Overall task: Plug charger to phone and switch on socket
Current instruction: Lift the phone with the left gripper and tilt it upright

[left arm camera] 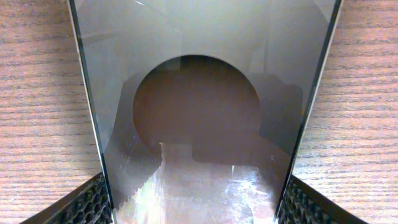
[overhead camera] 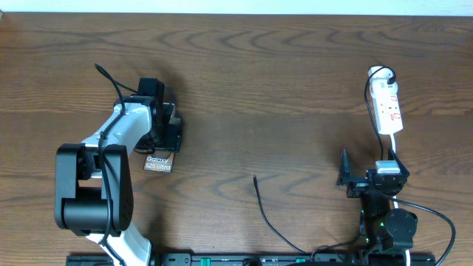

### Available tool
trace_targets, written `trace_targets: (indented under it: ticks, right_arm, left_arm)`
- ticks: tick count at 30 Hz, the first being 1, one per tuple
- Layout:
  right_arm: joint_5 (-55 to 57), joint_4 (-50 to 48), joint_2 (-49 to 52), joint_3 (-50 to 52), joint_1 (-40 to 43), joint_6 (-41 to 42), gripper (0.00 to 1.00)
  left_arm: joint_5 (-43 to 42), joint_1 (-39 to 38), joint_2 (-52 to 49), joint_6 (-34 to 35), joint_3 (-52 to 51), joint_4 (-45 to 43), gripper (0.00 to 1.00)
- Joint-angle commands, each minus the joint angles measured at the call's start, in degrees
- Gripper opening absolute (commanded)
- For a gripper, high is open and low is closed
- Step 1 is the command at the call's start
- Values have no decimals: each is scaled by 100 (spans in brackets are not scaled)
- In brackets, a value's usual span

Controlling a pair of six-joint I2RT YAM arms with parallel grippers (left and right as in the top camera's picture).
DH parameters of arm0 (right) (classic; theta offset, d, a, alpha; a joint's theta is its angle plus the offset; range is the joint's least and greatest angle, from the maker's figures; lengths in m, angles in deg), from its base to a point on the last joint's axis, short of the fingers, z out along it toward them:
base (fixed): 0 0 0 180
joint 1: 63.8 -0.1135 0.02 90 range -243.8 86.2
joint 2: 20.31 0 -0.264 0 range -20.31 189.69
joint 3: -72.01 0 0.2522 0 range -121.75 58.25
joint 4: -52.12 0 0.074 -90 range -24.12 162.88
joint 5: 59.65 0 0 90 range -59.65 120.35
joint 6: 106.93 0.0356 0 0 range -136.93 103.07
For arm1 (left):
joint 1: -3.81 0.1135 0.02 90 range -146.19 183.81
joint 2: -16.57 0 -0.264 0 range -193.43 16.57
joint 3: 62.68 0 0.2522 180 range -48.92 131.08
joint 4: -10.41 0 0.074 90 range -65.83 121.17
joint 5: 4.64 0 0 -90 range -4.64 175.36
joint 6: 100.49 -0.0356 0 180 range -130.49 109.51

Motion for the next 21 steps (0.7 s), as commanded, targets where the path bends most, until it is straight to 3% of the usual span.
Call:
trace_targets:
  ticks: [1, 10, 21]
  right_arm:
    - [-13, 22, -31, 7, -111, -61, 99]
    - [-13, 22, -31, 7, -111, -61, 99]
    - [-13, 22, -31, 7, -111, -59, 99]
  left_arm:
    - [-186, -31, -129, -57, -144, 59, 8]
    - [-186, -31, 337, -57, 212, 192, 7]
    - [-190, -31, 1681, 101, 247, 234, 7]
